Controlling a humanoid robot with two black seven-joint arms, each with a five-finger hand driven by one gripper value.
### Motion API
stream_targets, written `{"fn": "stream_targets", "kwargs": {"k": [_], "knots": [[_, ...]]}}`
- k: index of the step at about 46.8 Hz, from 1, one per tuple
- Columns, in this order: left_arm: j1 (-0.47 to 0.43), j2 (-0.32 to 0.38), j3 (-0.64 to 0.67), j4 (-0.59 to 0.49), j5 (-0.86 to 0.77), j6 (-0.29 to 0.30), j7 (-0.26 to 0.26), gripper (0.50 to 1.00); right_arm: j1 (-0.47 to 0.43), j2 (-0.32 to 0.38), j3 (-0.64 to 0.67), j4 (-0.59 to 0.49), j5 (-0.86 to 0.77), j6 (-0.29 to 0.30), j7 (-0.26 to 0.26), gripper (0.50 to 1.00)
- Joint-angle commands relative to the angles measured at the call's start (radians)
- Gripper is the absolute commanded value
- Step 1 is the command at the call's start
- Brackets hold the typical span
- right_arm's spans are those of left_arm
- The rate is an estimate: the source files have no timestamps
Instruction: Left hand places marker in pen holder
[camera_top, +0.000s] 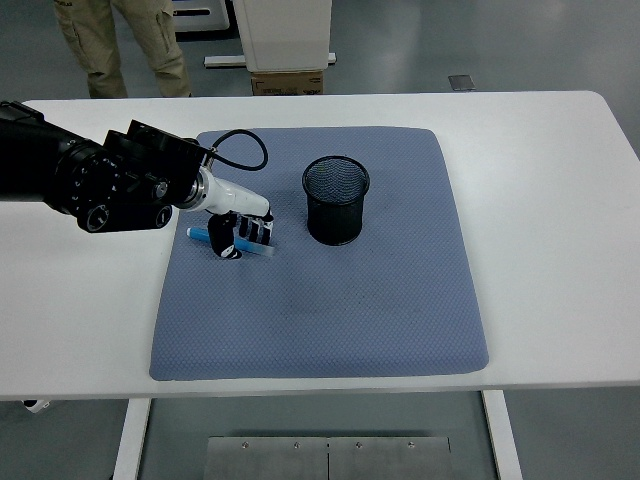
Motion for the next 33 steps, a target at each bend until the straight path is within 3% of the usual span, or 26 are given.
{"fn": "stream_targets", "kwargs": {"k": [1, 12, 33], "knots": [[-0.003, -0.001, -0.001, 0.001, 0.000, 0.000, 0.000, 0.622, -0.001, 0.000, 0.000, 0.000, 0.000, 0.000, 0.000, 1.000], [-0.003, -0.003, -0.001, 0.001, 0.000, 0.000, 0.000, 0.534, -0.001, 0.000, 0.000, 0.000, 0.000, 0.000, 0.000, 1.000], [-0.007, 0.000, -0.001, 0.001, 0.000, -0.006, -0.002, 0.531, 0.001, 0.000, 0.000, 0.000, 0.000, 0.000, 0.000, 1.000]]}}
